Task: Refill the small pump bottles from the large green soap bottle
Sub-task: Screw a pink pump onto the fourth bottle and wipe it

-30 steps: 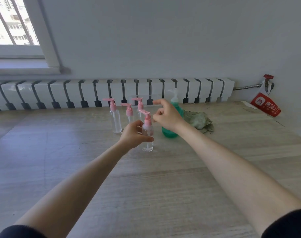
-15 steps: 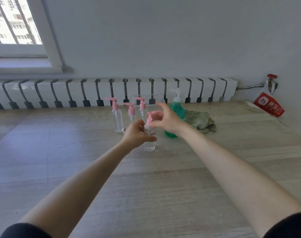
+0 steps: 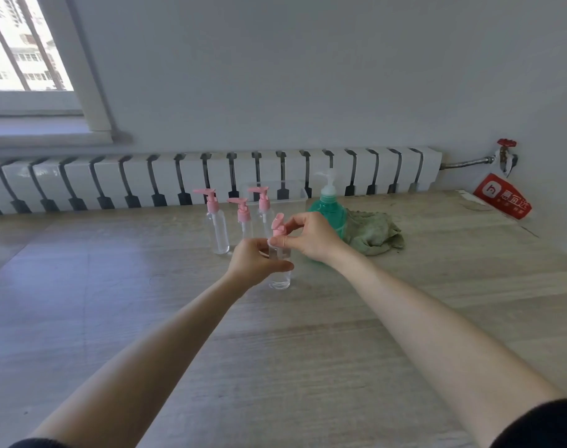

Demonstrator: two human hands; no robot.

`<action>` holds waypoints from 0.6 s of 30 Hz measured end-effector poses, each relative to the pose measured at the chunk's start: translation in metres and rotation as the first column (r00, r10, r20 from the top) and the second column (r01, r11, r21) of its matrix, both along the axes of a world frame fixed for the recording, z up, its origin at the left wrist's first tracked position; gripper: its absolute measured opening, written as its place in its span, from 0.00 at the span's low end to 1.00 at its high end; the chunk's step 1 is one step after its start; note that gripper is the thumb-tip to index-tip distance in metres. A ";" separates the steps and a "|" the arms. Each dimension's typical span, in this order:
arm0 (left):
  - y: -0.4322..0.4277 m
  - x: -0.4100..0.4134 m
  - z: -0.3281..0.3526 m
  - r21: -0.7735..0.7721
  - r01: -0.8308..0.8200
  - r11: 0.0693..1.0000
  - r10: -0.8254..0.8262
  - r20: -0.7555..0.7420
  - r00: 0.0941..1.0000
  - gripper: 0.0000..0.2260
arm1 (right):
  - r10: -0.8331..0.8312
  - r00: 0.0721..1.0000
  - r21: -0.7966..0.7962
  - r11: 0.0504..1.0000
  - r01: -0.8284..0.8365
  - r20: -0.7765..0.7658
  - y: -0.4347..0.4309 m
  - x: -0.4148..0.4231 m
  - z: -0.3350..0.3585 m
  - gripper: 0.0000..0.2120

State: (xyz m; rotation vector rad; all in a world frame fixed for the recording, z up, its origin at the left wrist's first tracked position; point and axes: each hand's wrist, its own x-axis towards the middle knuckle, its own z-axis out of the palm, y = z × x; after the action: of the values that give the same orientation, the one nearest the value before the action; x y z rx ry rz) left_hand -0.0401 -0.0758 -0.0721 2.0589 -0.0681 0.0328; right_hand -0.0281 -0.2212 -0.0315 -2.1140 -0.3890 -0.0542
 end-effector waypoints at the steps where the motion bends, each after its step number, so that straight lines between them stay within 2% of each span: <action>1: 0.000 0.000 0.000 0.000 -0.008 1.000 0.008 0.009 1.000 0.12 | -0.029 0.999 0.000 1.000 0.029 0.018 0.002 0.001 -0.002 0.16; 2: -0.001 -0.001 0.000 -0.002 -0.011 1.000 0.011 0.016 1.000 0.11 | -0.015 1.000 0.005 1.000 0.015 0.005 0.002 0.000 -0.002 0.15; 4: 0.001 0.000 0.000 -0.007 0.002 1.000 -0.002 0.005 1.000 0.10 | 0.126 0.988 0.050 0.991 -0.122 -0.092 -0.002 -0.001 0.003 0.07; 6: 0.003 0.000 0.001 -0.003 0.022 1.000 -0.022 -0.007 1.000 0.10 | 0.209 0.967 0.086 0.976 -0.198 -0.148 -0.008 -0.002 0.008 0.07; 9: 0.002 0.001 0.001 0.002 0.004 1.000 -0.004 0.000 1.000 0.09 | 0.129 0.991 -0.001 0.992 -0.130 -0.036 -0.005 0.002 0.004 0.11; 12: 0.001 0.001 0.000 0.000 -0.034 0.999 0.034 0.007 0.999 0.10 | 0.068 0.996 -0.050 0.997 -0.065 0.063 0.003 0.004 -0.002 0.09; 14: 0.002 0.002 -0.001 0.000 -0.040 0.999 0.040 -0.016 0.999 0.10 | 0.144 0.989 -0.048 0.989 -0.142 0.028 0.001 0.005 -0.001 0.11; 16: 0.004 0.004 -0.002 0.013 -0.036 0.999 0.036 -0.036 0.999 0.17 | 0.223 0.974 -0.083 0.971 -0.225 -0.039 -0.003 0.006 0.003 0.13; 18: 0.004 0.004 -0.003 0.025 -0.038 0.999 0.039 -0.029 0.999 0.16 | 0.220 0.975 -0.120 0.968 -0.220 -0.008 -0.003 0.008 0.003 0.09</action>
State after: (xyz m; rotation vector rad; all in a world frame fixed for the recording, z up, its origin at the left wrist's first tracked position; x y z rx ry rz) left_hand -0.0358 -0.0717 -0.0750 2.0848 -0.0106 0.0260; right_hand -0.0197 -0.2242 -0.0286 -2.1760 -0.6423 0.0951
